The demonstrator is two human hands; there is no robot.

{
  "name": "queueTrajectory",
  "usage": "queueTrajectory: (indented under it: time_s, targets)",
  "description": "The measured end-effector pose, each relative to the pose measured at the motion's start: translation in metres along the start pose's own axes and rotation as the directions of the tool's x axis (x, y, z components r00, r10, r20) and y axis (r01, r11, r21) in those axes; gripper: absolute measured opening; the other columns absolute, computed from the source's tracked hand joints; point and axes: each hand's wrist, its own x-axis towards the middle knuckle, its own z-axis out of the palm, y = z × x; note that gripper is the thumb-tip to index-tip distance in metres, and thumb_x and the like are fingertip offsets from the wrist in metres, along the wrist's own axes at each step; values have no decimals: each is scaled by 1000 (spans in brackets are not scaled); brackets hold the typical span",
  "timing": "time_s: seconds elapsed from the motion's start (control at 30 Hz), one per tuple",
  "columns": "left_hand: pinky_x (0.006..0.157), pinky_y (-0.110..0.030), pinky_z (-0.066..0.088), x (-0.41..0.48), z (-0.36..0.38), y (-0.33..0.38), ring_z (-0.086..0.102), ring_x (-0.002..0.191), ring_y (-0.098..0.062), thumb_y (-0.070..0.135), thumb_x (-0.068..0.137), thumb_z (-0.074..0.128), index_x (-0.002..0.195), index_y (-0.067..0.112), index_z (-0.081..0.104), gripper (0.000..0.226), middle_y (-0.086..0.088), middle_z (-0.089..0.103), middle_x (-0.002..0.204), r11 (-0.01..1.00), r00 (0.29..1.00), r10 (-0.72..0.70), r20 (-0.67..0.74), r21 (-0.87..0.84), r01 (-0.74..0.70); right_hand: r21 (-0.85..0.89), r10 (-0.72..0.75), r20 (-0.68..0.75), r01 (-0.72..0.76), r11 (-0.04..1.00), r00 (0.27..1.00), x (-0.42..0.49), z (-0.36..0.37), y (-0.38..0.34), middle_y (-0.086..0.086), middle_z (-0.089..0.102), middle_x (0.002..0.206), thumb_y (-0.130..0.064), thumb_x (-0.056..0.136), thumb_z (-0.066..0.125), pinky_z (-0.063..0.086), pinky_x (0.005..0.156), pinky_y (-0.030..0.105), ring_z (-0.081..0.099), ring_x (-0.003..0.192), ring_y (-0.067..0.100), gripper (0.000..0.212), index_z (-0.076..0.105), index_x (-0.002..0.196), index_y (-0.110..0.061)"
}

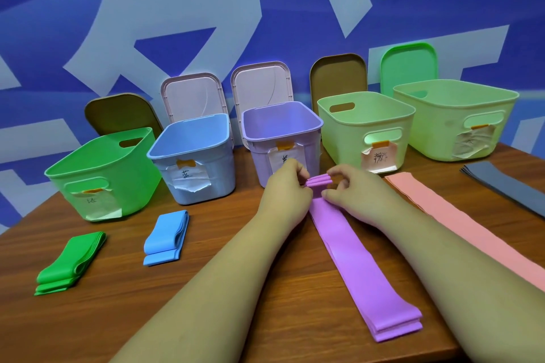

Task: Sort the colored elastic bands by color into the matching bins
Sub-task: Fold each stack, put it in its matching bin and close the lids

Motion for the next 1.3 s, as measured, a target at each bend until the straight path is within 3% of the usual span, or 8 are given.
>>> queueTrajectory:
  time_s: [0.07,0.23,0.43,0.63,0.77,0.87,1.0,1.3]
  targets:
    - [72,-35,54,-1,-2,2,63,78,-11,9,88,65,98,24,58,20,7,67,85,999,1000,12,4,-34,-12,70,-40,0,40,997,999,0,-4,-4,-6,71,86,-29,87,78,49,72,28,66,83,13,40,65,124,-37]
    - [80,-39,60,-4,-8,3,67,82,-13,13,85,71,105,25,59,26,7,67,94,993,1000,21,10,-113,-20,149,-97,-35,101,984,995,-1,-6,-8,-6,63,72,-15,87,72,43,65,29,52,63,5,19,75,91,-34]
    - [75,-21,54,-10,-18,1,67,90,3,23,80,81,125,32,63,50,16,71,104,998,956,-20,292,-52,37,184,-137,-111,156,970,984,1,-8,-9,-8,59,68,-18,90,72,41,61,27,51,61,5,15,74,93,-32]
    - [62,-16,43,-7,-12,1,61,77,6,22,82,78,116,31,67,36,14,69,89,999,981,22,193,33,-28,257,-167,-159,205,945,973,-3,-11,-13,-10,57,67,-15,89,72,38,55,14,49,61,3,18,74,90,-33]
    - [80,-35,58,-2,-6,0,65,92,-6,24,82,73,116,32,66,36,14,70,99,992,993,61,99,105,-72,269,-174,-154,210,940,973,-7,-14,-17,-1,63,73,-13,88,70,39,57,15,50,64,4,20,74,91,-32]
    - [81,-41,58,1,-6,1,65,94,-14,22,84,70,109,30,65,27,10,69,101,988,997,65,41,139,-70,256,-174,-160,211,943,972,-10,-15,-18,3,65,77,-13,86,69,38,57,17,51,65,5,20,74,90,-32]
    - [80,-39,56,3,-7,-1,63,95,-17,15,85,68,104,28,63,23,9,68,99,978,995,87,45,186,-94,182,-189,-104,206,962,976,-17,-19,-19,3,65,77,-15,85,69,43,63,28,52,65,6,18,72,89,-32]
    - [95,-33,50,0,-11,-10,61,112,-19,11,96,61,129,22,65,35,1,68,124,945,969,182,167,241,-220,34,-172,130,169,985,977,-37,-23,-17,1,69,76,-22,87,70,48,65,35,62,69,17,9,70,90,-31]
